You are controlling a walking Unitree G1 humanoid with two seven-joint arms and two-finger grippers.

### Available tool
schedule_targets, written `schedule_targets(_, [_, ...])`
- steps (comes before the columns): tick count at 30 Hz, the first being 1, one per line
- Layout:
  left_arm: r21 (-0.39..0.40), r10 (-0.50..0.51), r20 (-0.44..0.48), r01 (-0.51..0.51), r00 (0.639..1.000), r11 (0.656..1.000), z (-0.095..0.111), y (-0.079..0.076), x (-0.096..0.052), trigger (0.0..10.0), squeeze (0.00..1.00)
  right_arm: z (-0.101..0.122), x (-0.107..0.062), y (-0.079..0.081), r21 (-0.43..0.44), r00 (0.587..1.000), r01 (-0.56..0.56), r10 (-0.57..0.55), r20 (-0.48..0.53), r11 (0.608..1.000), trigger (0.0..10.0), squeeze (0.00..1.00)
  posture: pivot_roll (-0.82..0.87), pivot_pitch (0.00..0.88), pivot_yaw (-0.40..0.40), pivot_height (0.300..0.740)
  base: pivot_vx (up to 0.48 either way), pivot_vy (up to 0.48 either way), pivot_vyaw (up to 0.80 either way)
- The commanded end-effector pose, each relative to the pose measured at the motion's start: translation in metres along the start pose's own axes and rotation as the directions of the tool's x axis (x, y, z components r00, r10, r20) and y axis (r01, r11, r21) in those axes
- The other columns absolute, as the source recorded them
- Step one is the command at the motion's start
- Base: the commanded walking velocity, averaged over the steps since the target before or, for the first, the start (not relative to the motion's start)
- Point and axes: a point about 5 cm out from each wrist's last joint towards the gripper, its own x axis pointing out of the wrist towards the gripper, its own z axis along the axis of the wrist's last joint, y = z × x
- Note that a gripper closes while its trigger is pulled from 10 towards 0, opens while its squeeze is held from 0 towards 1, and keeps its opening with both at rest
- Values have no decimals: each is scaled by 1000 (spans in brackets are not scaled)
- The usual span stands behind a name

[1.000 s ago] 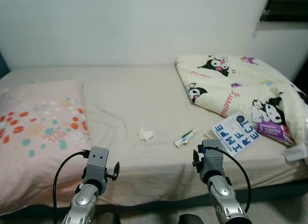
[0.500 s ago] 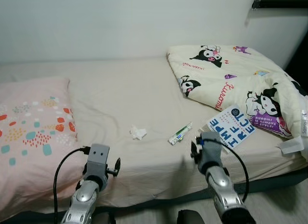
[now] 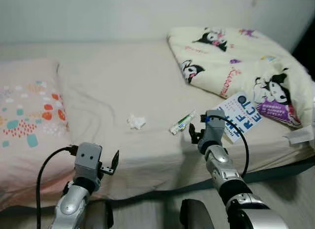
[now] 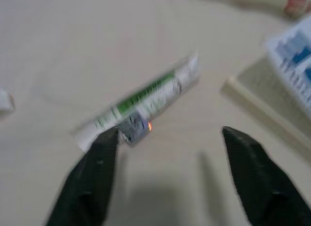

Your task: Clean up the room

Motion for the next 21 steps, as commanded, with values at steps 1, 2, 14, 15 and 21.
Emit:
schedule_targets(1, [37,-19,3,19,1000,999,7,3,-4,10000,0,-1,2,-2,28,999,11,-10,-40,1000,10000,1000,149,267,-115,556,0,0,0])
schedule_targets(2, [57,-17,15,16,1000,998,13,7,-6,10000,0,2,4,-1,32,999,4,-2,-46,999,10000,1000,169,288,-118,556,0,0,0])
schedule_targets(14, [152,-39,66,29,997,988,52,28,-24,10000,0,29,16,6,63,1000,-16,15,14,998,10000,1000,239,353,-108,556,0,0,0])
schedule_targets(15, [152,-39,66,29,997,988,52,28,-24,10000,0,29,16,6,63,1000,-16,15,14,998,10000,1000,239,353,-108,556,0,0,0])
schedule_targets(21, [179,-87,75,72,993,981,67,23,-29,10000,0,40,18,6,66,999,-32,29,46,997,10000,1000,278,369,-98,556,0,0,0])
